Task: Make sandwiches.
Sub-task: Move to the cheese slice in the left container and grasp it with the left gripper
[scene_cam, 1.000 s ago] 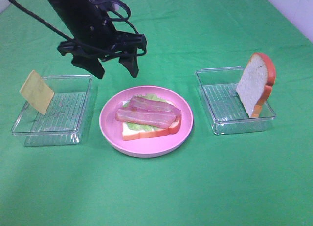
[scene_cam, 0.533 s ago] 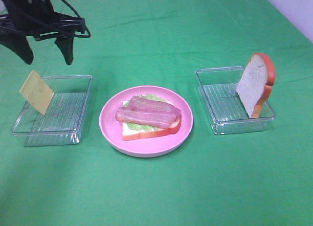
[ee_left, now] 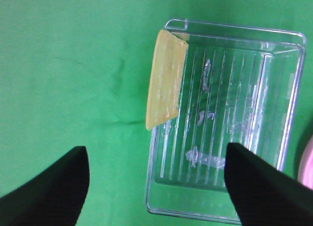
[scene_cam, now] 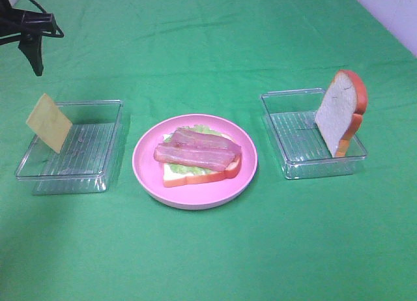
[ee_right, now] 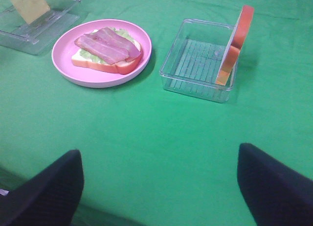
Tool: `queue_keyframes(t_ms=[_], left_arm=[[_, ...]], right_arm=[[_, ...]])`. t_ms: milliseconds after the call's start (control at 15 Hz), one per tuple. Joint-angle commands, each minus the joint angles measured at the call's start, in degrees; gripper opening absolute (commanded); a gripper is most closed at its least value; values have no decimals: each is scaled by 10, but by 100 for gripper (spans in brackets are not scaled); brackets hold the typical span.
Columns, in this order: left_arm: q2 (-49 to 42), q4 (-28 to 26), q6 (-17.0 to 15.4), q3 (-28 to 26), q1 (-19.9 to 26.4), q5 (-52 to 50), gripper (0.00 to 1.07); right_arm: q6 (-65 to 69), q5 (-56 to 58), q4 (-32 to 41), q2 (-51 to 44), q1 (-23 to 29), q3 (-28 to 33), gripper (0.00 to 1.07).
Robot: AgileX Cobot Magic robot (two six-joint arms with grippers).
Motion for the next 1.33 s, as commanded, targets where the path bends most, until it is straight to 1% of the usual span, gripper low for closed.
queue_keyframes(t_ms=[67, 133, 267, 467, 733, 1000, 1200, 1333], left_arm=[[26, 26, -1, -3, 1, -14, 71], [38, 38, -1, -3, 1, -18, 68], [62, 47, -3, -3, 1, -21, 66], [83, 39, -5, -3, 1, -38, 66], [117, -2, -5, -3, 1, -72, 66], [120, -6, -5, -3, 1, -81, 64], [120, -6, -2, -3, 1, -76, 55], [120, -6, -2, -3, 1, -72, 54]], right_arm=[[-5, -5, 2, -11, -2, 1, 79], [-5, -5, 2, -11, -2, 1, 79], [-5, -5, 2, -11, -2, 1, 79], [-5, -5, 2, -11, -2, 1, 79], [-5, -5, 2, -11, -2, 1, 79], [-5, -5, 2, -11, -2, 1, 79], [-5, -5, 2, -11, -2, 1, 79], [-5, -5, 2, -11, -2, 1, 79]])
